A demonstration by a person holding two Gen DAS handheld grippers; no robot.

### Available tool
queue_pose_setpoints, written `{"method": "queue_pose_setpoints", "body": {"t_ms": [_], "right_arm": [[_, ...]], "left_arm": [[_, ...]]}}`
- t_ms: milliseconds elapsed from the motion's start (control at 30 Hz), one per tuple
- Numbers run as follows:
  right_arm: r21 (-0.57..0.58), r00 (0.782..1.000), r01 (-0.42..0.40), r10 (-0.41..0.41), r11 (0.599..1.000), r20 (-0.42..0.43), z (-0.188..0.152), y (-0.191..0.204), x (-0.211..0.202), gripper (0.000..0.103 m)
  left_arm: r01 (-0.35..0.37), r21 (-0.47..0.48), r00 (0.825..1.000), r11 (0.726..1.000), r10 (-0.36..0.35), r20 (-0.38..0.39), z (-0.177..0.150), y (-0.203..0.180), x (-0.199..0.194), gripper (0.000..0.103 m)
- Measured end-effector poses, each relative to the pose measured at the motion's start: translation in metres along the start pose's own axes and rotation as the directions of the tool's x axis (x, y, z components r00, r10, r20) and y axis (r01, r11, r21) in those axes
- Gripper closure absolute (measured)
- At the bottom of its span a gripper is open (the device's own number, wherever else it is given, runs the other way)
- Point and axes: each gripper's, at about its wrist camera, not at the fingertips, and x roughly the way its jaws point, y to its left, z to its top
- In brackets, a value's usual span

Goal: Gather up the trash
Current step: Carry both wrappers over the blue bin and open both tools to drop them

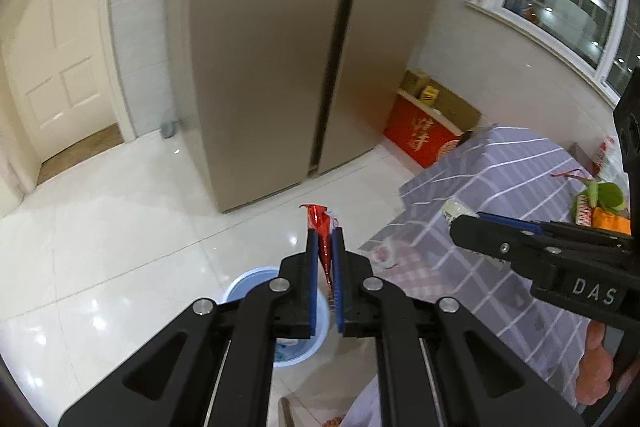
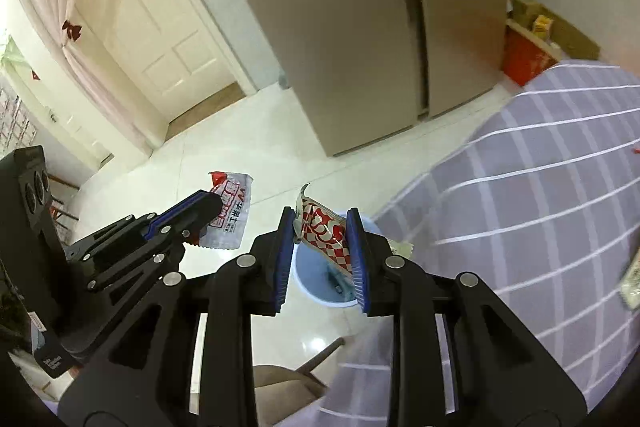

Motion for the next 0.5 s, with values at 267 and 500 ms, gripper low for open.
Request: {"method": "queue_pose_setpoints", "body": {"t_ms": [267, 500], "right_arm": [[-0.008, 0.998, 0.020, -0.021, 1.000, -0.058, -0.004, 0.025, 0.034, 0.077], [-0.029, 0.995, 0.074, -0.076, 0.997, -0.069, -0.008, 0.035, 0.045, 0.076]], "left_arm": [[-0.041, -0.034, 0.998, 0.999, 0.040, -0.039, -0.004, 0.029, 0.013, 0.055], [-0.025, -0.139, 1.000, 0.990, 0.025, -0.001, -0.008, 0.063, 0.008, 0.034]]}}
